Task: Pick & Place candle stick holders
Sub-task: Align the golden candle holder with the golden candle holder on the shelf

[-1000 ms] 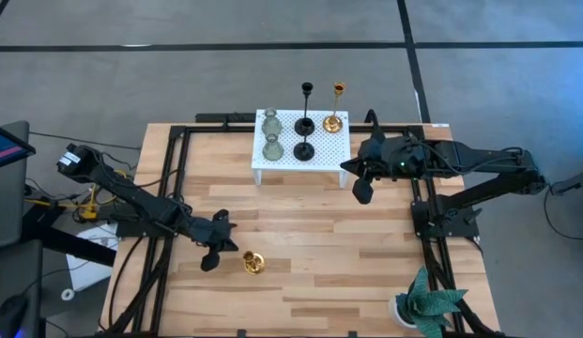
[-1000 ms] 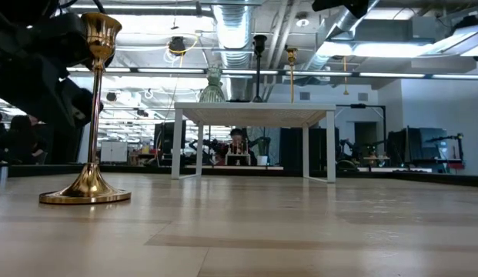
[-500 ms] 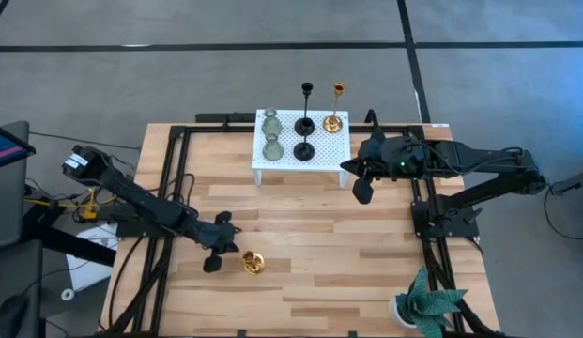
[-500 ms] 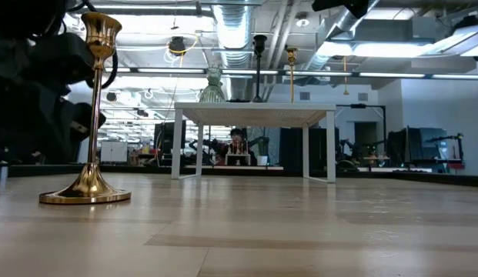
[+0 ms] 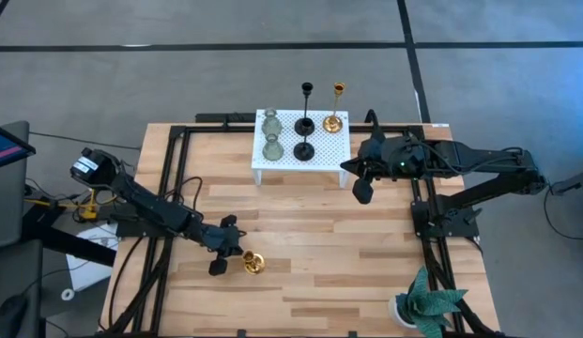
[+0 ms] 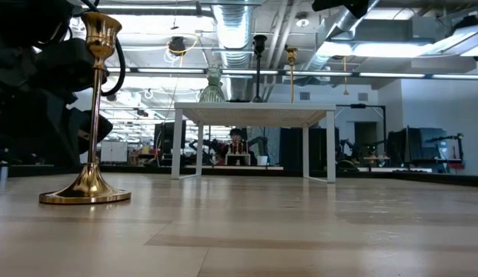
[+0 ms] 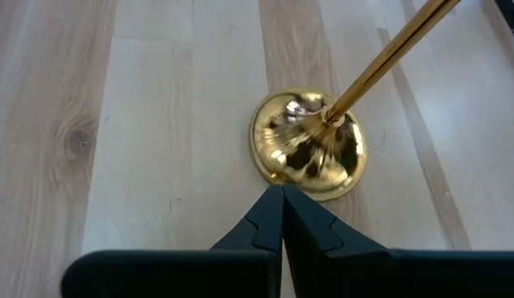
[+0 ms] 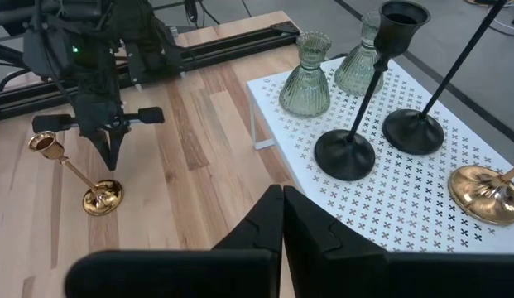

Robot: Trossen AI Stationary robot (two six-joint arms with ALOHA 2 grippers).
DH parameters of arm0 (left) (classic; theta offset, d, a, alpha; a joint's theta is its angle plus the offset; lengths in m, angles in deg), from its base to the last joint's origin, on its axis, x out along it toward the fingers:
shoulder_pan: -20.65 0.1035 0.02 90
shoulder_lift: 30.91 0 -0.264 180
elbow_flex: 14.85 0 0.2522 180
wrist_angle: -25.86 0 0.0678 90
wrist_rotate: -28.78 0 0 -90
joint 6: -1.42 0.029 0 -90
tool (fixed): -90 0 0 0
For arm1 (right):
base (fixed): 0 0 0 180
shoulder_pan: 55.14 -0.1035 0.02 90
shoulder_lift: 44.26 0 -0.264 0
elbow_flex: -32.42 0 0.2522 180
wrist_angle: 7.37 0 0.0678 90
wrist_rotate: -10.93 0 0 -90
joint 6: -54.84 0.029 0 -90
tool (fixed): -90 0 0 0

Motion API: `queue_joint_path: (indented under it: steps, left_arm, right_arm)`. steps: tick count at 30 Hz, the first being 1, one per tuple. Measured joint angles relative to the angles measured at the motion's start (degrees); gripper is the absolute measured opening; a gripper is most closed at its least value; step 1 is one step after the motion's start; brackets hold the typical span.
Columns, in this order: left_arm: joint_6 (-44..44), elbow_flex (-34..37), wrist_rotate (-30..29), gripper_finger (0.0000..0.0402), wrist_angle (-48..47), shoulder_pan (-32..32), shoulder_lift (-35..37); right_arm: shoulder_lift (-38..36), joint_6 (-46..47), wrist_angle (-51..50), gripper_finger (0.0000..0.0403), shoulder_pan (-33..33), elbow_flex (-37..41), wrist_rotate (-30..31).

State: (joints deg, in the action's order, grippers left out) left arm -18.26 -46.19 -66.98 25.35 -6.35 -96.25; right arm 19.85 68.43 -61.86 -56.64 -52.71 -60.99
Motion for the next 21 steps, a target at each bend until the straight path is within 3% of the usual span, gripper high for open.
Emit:
queue_joint_path:
  steps: [12,21]
  left_arm:
    - [-0.24,0.00,-0.07,0.0024,1.07,0.01,0.00]
    - [3.14,0.02,-0.17,0.0083,4.51,0.01,0.00]
  right_arm:
    - [0.00,0.00,0.00,0.0000,0.00,-0.02,0.00]
    - [0.00,0.00,0.00,0.0000,0.00,-0.02,-0.02]
